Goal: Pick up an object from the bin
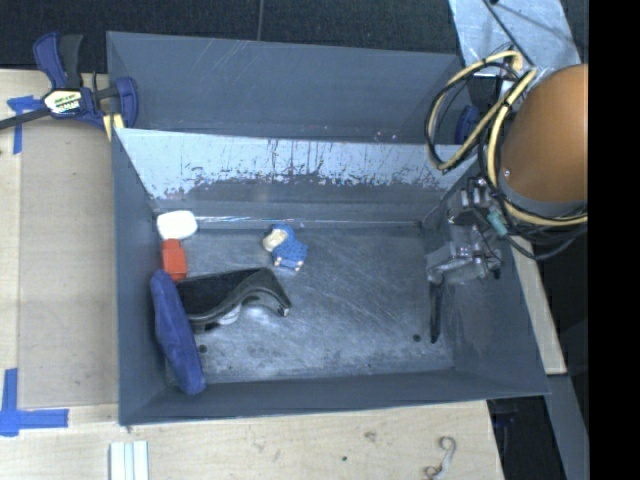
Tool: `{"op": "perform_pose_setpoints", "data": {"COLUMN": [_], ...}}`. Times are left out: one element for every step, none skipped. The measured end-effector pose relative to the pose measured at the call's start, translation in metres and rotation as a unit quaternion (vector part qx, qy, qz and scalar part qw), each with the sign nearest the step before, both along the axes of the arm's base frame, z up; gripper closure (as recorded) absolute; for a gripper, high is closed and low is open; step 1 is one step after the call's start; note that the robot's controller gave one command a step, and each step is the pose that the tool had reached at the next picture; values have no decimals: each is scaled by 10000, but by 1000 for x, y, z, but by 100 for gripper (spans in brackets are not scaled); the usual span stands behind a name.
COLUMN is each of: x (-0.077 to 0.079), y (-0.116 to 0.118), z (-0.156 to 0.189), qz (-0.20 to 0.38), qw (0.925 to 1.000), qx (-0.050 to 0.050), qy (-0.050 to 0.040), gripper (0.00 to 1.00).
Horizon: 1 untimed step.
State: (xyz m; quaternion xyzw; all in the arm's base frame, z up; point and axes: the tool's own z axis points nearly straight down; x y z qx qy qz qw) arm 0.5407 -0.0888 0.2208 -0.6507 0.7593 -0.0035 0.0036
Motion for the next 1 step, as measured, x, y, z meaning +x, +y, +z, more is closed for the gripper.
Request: {"op": "perform_pose_setpoints", "data": {"x": [-12], "y": [24], "z": [85], "qz": [662], "qw": [9978], "qx": [-1], "qy": [4], "gripper": [100]}}
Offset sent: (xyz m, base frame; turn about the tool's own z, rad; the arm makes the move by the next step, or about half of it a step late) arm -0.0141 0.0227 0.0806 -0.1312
